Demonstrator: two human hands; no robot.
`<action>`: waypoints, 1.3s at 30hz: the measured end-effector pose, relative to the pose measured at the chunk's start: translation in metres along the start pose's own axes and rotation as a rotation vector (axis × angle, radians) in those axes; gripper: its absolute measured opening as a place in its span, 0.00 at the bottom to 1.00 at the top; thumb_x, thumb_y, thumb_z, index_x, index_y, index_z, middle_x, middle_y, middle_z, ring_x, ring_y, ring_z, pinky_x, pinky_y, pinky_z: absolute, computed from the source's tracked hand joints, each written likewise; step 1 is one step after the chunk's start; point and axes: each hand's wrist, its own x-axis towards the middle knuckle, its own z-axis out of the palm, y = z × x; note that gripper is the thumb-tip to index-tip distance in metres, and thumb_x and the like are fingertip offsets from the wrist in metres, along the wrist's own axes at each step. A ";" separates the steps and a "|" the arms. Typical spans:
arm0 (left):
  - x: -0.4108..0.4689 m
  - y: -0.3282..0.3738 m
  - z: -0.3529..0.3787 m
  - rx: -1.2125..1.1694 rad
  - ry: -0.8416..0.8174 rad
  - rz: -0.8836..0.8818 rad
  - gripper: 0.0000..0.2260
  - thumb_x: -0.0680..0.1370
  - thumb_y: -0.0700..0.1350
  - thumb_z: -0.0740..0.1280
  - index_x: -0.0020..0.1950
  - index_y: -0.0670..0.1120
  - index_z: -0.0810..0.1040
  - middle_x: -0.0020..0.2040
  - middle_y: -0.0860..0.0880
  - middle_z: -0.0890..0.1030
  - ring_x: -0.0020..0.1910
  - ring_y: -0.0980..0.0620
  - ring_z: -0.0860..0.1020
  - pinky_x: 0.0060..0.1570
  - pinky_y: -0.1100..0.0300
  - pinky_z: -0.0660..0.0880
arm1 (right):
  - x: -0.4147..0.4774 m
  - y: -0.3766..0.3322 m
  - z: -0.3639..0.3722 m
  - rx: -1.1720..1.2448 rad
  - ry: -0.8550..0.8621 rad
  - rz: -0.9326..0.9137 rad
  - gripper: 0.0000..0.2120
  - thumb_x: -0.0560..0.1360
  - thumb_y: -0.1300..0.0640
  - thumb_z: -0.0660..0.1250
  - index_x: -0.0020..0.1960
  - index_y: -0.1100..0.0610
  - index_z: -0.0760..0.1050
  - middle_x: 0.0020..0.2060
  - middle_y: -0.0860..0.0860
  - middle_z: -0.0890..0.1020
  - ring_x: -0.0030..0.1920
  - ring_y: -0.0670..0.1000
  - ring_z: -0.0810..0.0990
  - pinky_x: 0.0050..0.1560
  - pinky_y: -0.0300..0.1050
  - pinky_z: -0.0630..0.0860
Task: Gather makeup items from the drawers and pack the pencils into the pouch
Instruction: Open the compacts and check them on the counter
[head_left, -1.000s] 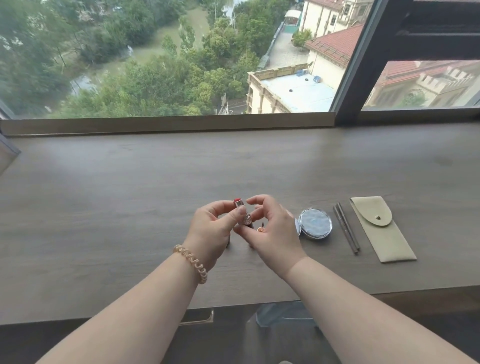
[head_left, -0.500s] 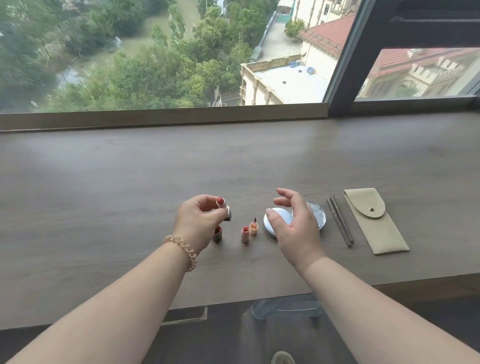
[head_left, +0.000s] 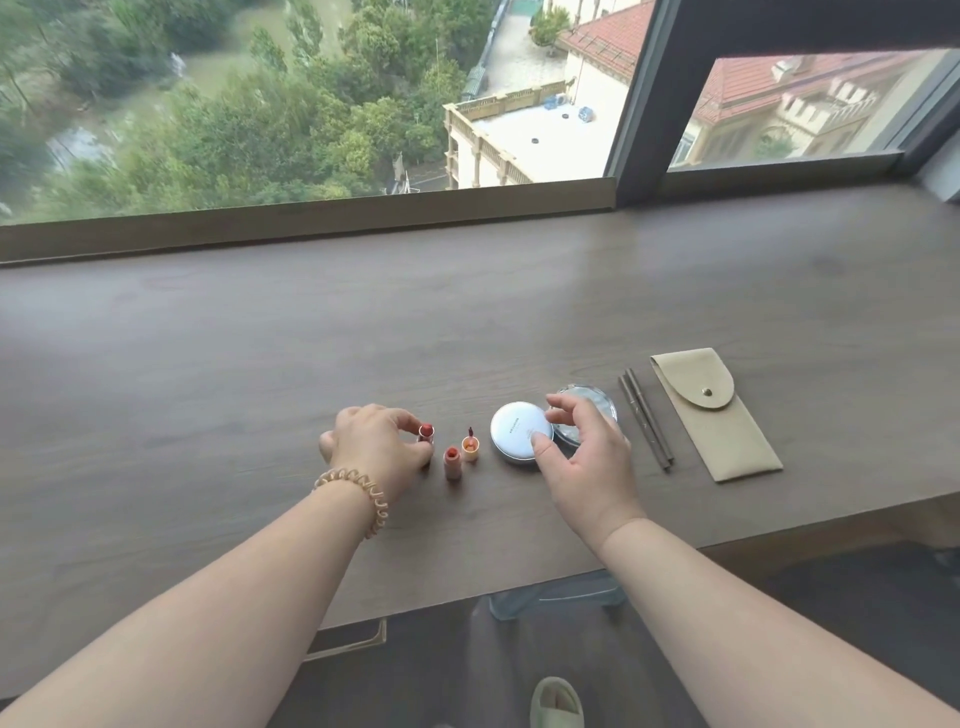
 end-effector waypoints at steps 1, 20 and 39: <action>0.000 0.000 0.000 0.010 0.001 -0.002 0.04 0.70 0.55 0.69 0.44 0.60 0.81 0.51 0.56 0.78 0.66 0.51 0.65 0.56 0.54 0.60 | 0.002 0.004 0.000 -0.061 -0.014 0.004 0.18 0.71 0.54 0.69 0.61 0.50 0.73 0.50 0.41 0.78 0.58 0.49 0.73 0.63 0.49 0.63; -0.025 0.014 -0.042 -0.437 0.101 0.119 0.27 0.70 0.54 0.71 0.67 0.56 0.68 0.62 0.54 0.72 0.67 0.53 0.63 0.68 0.46 0.63 | 0.059 0.017 0.022 -0.656 -0.554 -0.081 0.36 0.69 0.53 0.69 0.73 0.46 0.58 0.69 0.47 0.69 0.75 0.52 0.53 0.72 0.54 0.49; -0.061 0.095 -0.086 -1.122 -0.514 0.220 0.36 0.63 0.58 0.74 0.69 0.60 0.65 0.59 0.51 0.80 0.56 0.49 0.80 0.55 0.52 0.72 | 0.061 -0.102 -0.091 0.459 -0.530 0.015 0.25 0.64 0.46 0.69 0.56 0.58 0.78 0.42 0.49 0.82 0.40 0.40 0.78 0.44 0.35 0.70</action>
